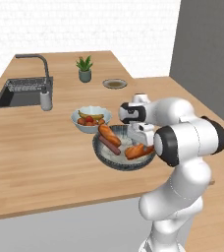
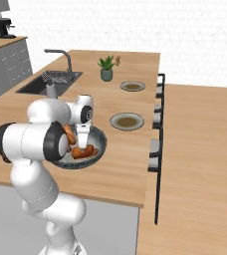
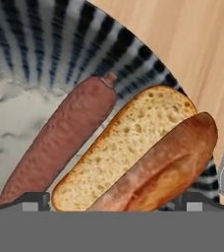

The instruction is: Place one bun and one sausage from the bowl on each plate.

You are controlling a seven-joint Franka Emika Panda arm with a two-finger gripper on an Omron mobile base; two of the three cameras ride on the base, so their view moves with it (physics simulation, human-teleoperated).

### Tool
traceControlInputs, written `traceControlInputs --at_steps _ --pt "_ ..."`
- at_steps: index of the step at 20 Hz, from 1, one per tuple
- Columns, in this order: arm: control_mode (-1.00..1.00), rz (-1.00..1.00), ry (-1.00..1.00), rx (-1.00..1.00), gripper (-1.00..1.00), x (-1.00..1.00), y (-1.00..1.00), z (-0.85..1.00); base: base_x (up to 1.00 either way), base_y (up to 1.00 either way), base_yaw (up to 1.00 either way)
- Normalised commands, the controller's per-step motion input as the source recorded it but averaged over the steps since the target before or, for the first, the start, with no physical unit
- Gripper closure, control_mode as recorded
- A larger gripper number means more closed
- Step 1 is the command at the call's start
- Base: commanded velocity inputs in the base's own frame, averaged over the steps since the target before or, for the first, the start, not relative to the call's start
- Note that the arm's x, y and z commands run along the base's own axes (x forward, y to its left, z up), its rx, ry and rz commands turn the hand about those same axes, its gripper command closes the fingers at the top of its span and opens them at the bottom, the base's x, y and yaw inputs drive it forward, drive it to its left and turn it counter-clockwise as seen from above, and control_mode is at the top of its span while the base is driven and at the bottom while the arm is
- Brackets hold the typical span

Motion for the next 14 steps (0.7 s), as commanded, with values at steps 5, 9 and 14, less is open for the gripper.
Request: traceControlInputs --at_steps 5,9,14 --pt "-1.00 -0.08 0.00 0.00 1.00 -0.22 0.15 -0.27 0.00 0.00 0.00" --pt "-1.00 -0.05 0.00 0.00 1.00 -0.27 0.18 -0.25 0.00 0.00 0.00" --pt "-1.00 -0.07 0.00 -0.03 1.00 -0.12 0.02 0.04 0.00 0.00 0.00"
